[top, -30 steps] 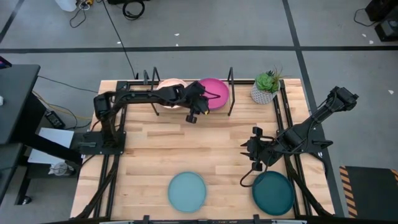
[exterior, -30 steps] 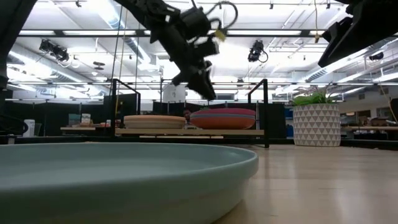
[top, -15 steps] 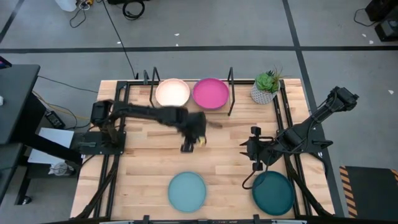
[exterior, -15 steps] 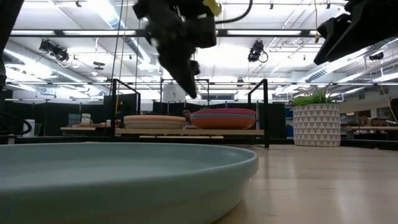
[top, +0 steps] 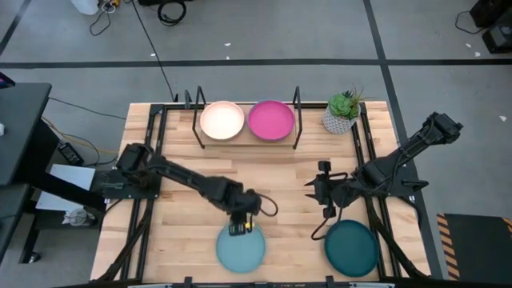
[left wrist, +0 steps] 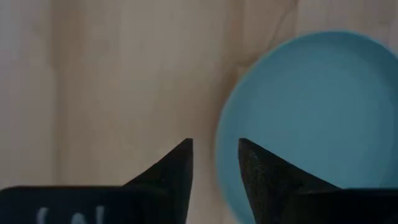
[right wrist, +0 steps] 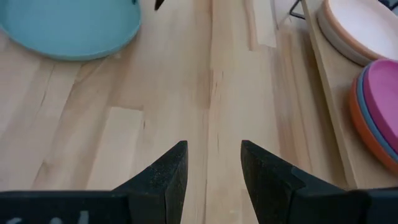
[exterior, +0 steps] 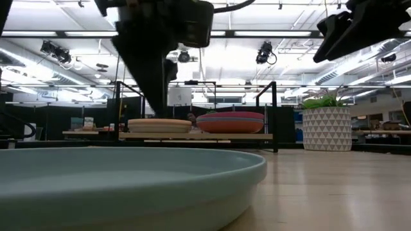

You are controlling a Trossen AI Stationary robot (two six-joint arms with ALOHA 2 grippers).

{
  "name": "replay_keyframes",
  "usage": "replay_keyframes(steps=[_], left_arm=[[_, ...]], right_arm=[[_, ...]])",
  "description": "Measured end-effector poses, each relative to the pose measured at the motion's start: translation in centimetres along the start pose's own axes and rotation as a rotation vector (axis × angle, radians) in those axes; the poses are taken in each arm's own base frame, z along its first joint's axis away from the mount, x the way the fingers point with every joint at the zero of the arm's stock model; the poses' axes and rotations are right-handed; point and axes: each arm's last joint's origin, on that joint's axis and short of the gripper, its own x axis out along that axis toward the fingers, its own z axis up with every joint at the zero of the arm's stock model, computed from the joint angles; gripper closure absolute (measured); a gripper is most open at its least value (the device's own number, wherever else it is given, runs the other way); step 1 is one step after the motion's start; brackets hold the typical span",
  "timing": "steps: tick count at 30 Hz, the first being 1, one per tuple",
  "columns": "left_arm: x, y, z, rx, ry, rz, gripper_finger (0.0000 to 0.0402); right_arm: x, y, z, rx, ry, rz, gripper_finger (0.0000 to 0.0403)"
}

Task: Place and stack plates onto a shelf
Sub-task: Stack the light blue plate on top of the white plate on the shelf

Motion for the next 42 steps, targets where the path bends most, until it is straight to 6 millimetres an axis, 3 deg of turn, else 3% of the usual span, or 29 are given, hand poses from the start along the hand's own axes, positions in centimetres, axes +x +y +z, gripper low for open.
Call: replay_keyframes(steps=[6,11,15,21,26,29,33,42], left_arm=[[3.0,-1.5,-1.5,-0.027,0.107,0.041,0.0224],[4.7,-2.0,-2.3,-0.054,0.149,0.122,0.0231],[5.1,-2.3,-2.6,-0.051,0.156,0.133,0.0273],[4.8,-2.2,-2.5,-0.052,0.154,0.138,0.0381],[3.8,-1.2,-2.5,0.003,0.175,0.174,0.0384],[2.3,0.5,-1.8,0.048,0.178,0.181,0.0385],[-0.3,4.3,-0.7,0.075,0.171,0.199,0.0386],[-5.9,15.0,1.4,0.073,0.076,0.171,0.0387]], right_arm=[[0.3,-0.3,0.4,-0.038,-0.018,0.022,0.0248],[0.5,-0.8,0.6,-0.049,-0.027,0.017,0.0248],[0.7,-1.1,0.8,-0.051,-0.043,0.011,0.0248],[1.0,-1.6,1.1,-0.045,-0.049,0.038,0.0248],[1.4,-2.0,1.1,-0.011,-0.073,0.067,0.0248],[2.1,-2.0,0.5,0.002,-0.083,0.098,0.0248],[2.6,-2.1,-0.3,0.054,-0.066,0.113,0.0248],[3.8,-1.7,-2.9,0.152,-0.018,0.120,0.0248]])
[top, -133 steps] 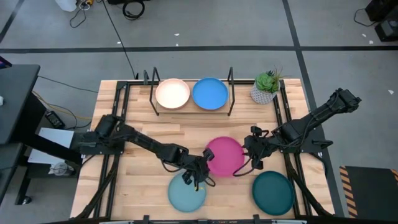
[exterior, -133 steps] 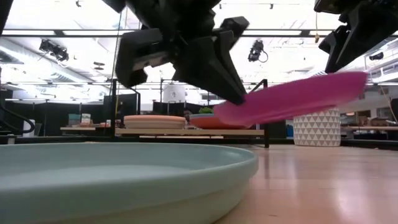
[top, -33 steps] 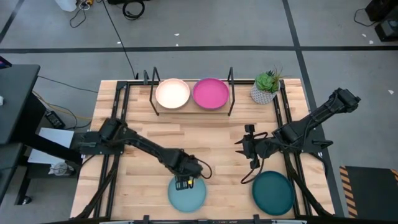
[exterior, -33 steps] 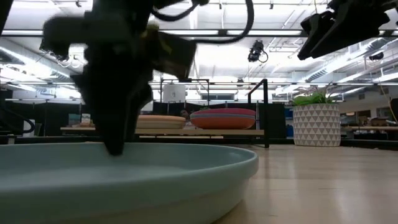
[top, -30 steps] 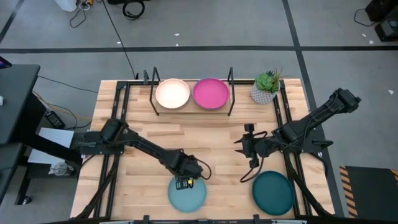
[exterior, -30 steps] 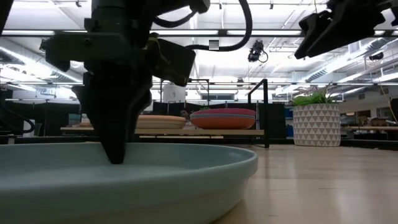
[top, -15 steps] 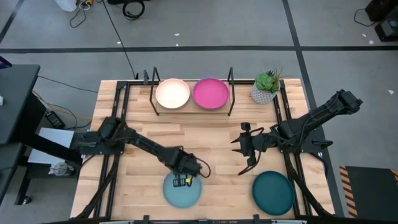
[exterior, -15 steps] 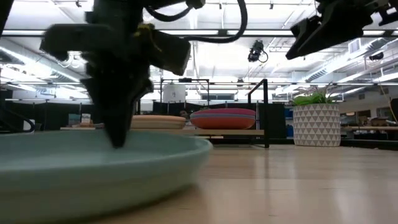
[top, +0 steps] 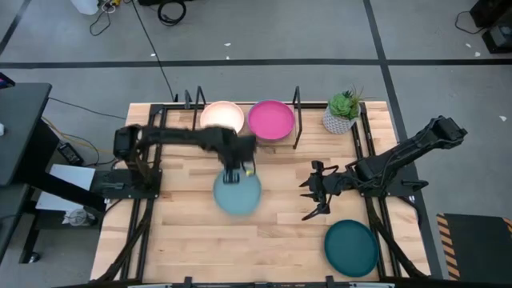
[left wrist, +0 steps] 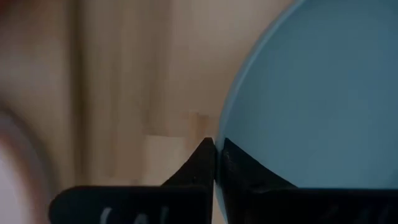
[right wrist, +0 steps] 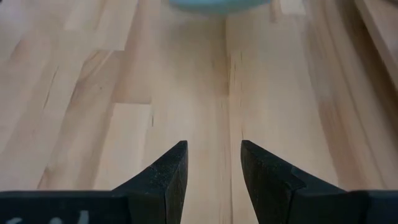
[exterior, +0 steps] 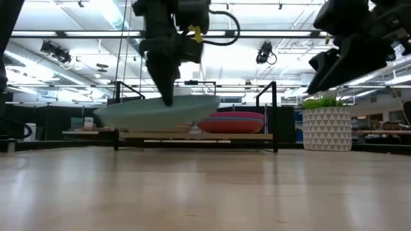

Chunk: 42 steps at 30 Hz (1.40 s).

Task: Place and stack plates onto a shelf
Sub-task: Stack the light blue plate on top of the white plate on the shelf

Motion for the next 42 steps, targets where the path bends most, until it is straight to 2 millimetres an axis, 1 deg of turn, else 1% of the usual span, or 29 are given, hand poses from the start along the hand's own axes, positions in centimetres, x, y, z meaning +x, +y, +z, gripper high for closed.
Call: replay_keyframes(steps=[4,8,10,13,16,19,21,24,29,34,37,39,42], left_arm=[[-1.6,4.7,-0.3,-0.013,-0.029,-0.025,0.0387],[-3.2,9.6,-0.8,0.006,-0.073,0.022,0.0387],[-4.5,12.0,-1.2,0.009,-0.096,0.055,0.0387],[-7.1,15.3,-2.1,-0.015,-0.113,0.098,0.0385],[-9.1,18.0,-3.1,-0.060,-0.148,0.143,0.0385],[-10.1,20.1,-3.9,-0.081,-0.188,0.197,0.0385],[-10.3,21.2,-4.1,-0.079,-0.224,0.249,0.0385],[-9.9,22.6,-4.6,-0.058,-0.209,0.290,0.0386],[-8.3,24.3,-5.3,-0.044,-0.150,0.281,0.0386],[-6.4,25.4,-5.6,-0.012,-0.081,0.266,0.0386],[-5.4,25.8,-5.6,0.021,-0.041,0.264,0.0386],[-5.0,26.0,-5.7,0.040,-0.025,0.259,0.0385],[-5.0,25.9,-5.8,0.059,-0.013,0.255,0.0376]], right_arm=[[0.2,0.0,-0.3,0.007,-0.021,-0.003,0.0248],[0.3,-0.3,0.0,0.021,-0.059,-0.041,0.0248],[0.3,-0.4,0.2,0.032,-0.079,-0.058,0.0248],[0.4,-0.7,0.5,0.048,-0.098,-0.073,0.0248],[0.4,-1.0,0.7,0.069,-0.122,-0.083,0.0248],[0.4,-1.2,0.9,0.079,-0.136,-0.090,0.0248],[0.4,-1.3,0.9,0.090,-0.138,-0.107,0.0248],[0.4,-1.4,0.9,0.113,-0.147,-0.138,0.0248],[0.7,-1.5,0.5,0.135,-0.213,-0.155,0.0248],[1.1,-2.1,0.0,0.176,-0.277,-0.164,0.0248],[1.3,-2.3,-0.7,0.192,-0.299,-0.169,0.0248],[1.4,-2.6,-1.0,0.205,-0.317,-0.175,0.0248],[1.5,-2.9,-1.1,0.231,-0.321,-0.185,0.0248]])
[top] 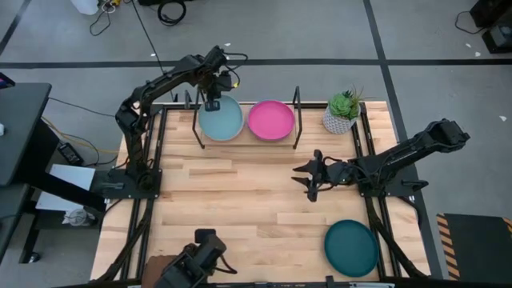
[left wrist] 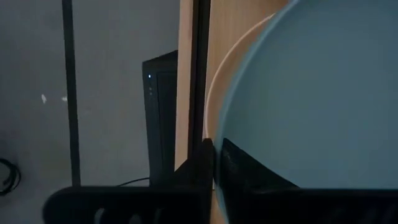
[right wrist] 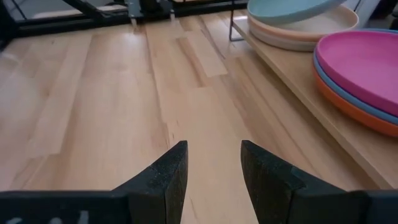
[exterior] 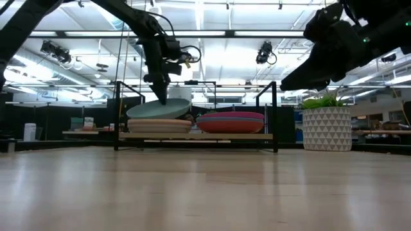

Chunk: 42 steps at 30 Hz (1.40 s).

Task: Place and stack plates onto a shelf
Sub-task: Stack the light blue plate on top of the white plate on the shelf, then stack the dark blue plate on top of the pink plate on the shelf

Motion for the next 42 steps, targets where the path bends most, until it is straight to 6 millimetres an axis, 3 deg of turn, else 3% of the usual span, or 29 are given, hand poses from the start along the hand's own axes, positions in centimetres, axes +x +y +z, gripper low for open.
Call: replay_keyframes(steps=[13,18,23,31,36,42], left_arm=[[0.0,0.4,0.5,0.019,-0.013,0.085,0.0252],[-0.1,-1.5,2.0,0.041,-0.150,-0.101,0.0248],[-0.6,-5.8,5.4,0.123,-0.216,-0.213,0.0260],[-2.3,-16.0,11.3,0.368,-0.271,-0.274,0.0278],[-2.9,-21.0,12.4,0.367,-0.273,-0.361,0.0288],[0.6,-27.0,11.1,0.344,-0.220,-0.446,0.0298]], right_arm=[[0.1,-0.4,-0.1,-0.020,0.012,-0.037,0.0248],[0.1,-0.5,-0.3,-0.034,0.034,-0.046,0.0248],[0.1,-0.5,-0.9,-0.060,0.093,-0.009,0.0248],[1.1,1.3,-2.7,-0.155,0.262,0.088,0.0260],[1.6,2.9,-1.8,-0.180,0.443,0.143,0.0261],[1.2,4.7,-1.0,-0.257,0.580,0.179,0.0261]])
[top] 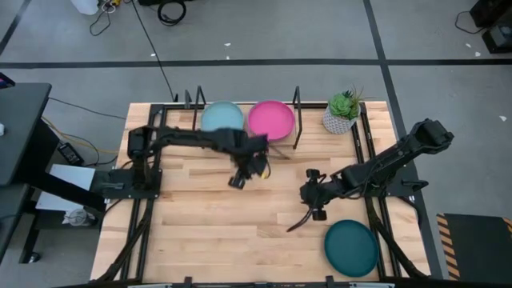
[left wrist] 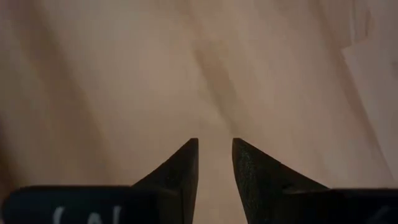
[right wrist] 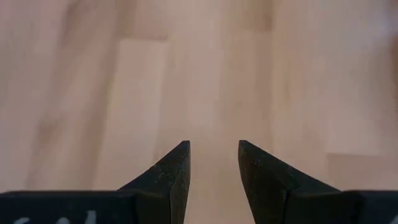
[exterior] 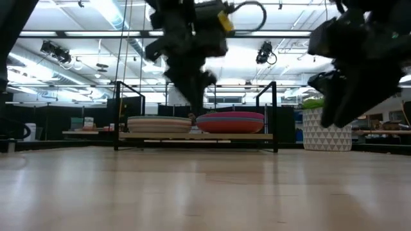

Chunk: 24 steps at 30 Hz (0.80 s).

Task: Place and stack plates onto a shelf
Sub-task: Stack the dark blue plate on top of the pink plate on the shelf

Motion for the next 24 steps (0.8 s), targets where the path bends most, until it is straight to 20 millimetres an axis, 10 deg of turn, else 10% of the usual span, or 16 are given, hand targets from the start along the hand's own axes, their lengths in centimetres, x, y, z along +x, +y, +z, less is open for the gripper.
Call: replay_keyframes(steps=[12,24], left_arm=[[6.4,-8.1,-0.3,0.039,-0.045,0.081,0.0299],[6.7,-8.9,-0.1,0.094,-0.271,0.156,0.0299]], right_arm=[[-2.9,1.3,-0.3,0.066,0.388,0.166,0.0261],[-4.5,4.7,-3.0,0.041,0.602,0.312,0.0261]])
